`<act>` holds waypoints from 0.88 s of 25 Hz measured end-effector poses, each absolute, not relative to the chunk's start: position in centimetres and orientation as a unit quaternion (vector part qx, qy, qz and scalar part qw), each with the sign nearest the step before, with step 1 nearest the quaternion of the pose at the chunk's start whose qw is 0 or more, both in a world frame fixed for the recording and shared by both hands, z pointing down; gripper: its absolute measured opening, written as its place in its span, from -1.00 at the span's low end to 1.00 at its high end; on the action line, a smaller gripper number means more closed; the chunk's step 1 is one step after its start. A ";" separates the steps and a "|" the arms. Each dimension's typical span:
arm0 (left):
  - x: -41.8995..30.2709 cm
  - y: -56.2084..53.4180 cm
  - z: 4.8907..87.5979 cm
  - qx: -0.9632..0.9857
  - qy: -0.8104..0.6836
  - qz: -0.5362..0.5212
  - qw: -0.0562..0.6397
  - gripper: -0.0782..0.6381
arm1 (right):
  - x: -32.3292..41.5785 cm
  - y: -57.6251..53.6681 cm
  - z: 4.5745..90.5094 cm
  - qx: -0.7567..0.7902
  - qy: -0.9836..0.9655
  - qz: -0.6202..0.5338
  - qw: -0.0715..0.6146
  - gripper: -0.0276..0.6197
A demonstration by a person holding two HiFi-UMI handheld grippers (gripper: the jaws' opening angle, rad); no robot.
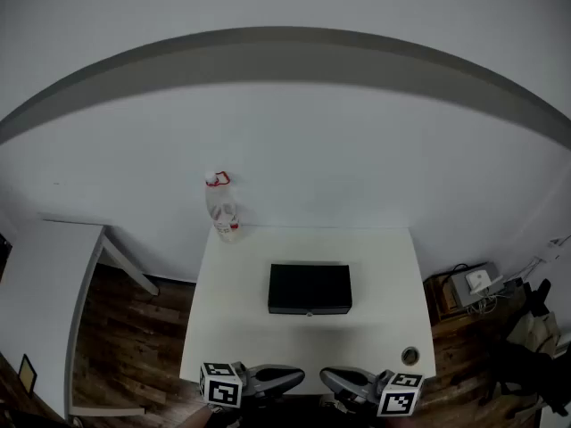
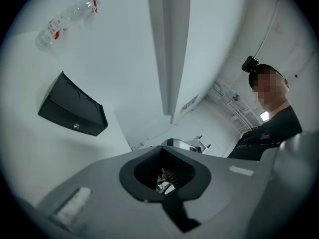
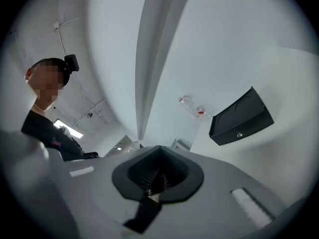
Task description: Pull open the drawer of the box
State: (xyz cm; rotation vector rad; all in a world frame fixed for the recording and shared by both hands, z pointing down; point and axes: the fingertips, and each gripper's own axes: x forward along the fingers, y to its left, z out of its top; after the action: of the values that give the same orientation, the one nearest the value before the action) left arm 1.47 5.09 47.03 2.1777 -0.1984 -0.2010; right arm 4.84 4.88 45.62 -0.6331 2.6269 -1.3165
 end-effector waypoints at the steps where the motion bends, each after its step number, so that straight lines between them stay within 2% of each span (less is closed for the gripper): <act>1: 1.4 5.0 47.0 0.883 -0.081 -0.082 0.455 -0.77 | 4.8 4.8 45.6 -0.210 0.872 -0.436 0.068 -0.90; 22: 1.0 5.3 46.9 0.884 -0.083 -0.079 0.454 -0.77 | 4.9 4.6 45.4 -0.209 0.868 -0.442 0.083 -0.90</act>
State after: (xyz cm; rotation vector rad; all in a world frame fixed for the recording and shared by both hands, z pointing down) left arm 1.03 5.32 46.88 2.1806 -0.2054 -0.1961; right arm 4.93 4.57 45.38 -0.6240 2.5919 -1.3199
